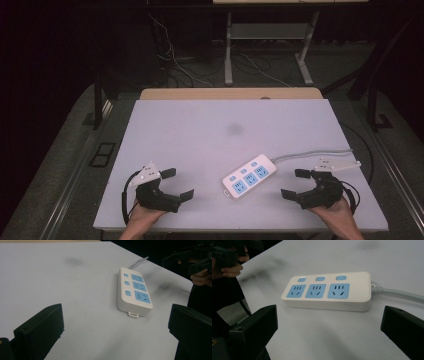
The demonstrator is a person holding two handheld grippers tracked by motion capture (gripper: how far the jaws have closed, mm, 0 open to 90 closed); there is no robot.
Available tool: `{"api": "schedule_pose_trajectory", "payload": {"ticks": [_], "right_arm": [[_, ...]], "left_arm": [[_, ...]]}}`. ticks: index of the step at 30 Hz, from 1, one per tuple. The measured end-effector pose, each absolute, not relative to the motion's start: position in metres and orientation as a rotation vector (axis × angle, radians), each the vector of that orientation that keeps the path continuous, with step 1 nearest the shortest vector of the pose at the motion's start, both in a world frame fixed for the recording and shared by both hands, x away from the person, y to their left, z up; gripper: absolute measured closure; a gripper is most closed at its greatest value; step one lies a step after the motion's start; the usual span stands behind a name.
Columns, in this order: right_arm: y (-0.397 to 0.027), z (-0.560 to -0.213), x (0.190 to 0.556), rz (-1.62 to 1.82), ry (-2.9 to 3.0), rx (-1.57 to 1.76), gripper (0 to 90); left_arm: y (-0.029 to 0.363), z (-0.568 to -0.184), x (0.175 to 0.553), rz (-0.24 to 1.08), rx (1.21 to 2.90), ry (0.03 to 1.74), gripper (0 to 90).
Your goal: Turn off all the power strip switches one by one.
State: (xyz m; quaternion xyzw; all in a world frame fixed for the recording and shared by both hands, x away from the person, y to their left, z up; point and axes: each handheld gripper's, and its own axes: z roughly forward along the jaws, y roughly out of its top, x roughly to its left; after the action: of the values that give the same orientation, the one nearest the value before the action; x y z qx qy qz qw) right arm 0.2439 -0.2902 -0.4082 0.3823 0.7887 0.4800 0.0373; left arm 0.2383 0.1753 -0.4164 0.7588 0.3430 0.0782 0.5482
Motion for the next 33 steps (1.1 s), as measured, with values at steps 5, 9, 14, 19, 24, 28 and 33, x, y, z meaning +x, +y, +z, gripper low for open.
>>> {"api": "schedule_pose_trajectory", "payload": {"ticks": [5,9,14,19,24,28,33], "right_arm": [[-0.29,-0.407,0.247,1.425,2.455,1.177,0.9],[-0.289,-0.405,0.249,1.396,2.484,1.181,0.9],[-0.287,-0.401,0.255,1.375,2.513,1.171,0.8],[-0.282,-0.396,0.261,1.352,2.549,1.154,0.9],[-0.278,-0.39,0.267,1.337,2.566,1.13,0.8],[-0.272,-0.383,0.274,1.319,2.592,1.097,0.8],[-0.267,-0.378,0.28,1.307,2.601,1.08,0.9]], "left_arm": [[0.177,-0.417,0.239,0.194,1.801,0.819,0.0],[0.178,-0.416,0.238,0.198,1.796,0.823,0.0],[0.179,-0.417,0.239,0.195,1.793,0.83,0.0],[0.178,-0.418,0.24,0.191,1.793,0.834,0.0],[0.178,-0.419,0.24,0.19,1.793,0.835,0.0],[0.178,-0.419,0.24,0.187,1.795,0.835,0.0],[0.178,-0.419,0.24,0.187,1.793,0.838,0.0]]}}
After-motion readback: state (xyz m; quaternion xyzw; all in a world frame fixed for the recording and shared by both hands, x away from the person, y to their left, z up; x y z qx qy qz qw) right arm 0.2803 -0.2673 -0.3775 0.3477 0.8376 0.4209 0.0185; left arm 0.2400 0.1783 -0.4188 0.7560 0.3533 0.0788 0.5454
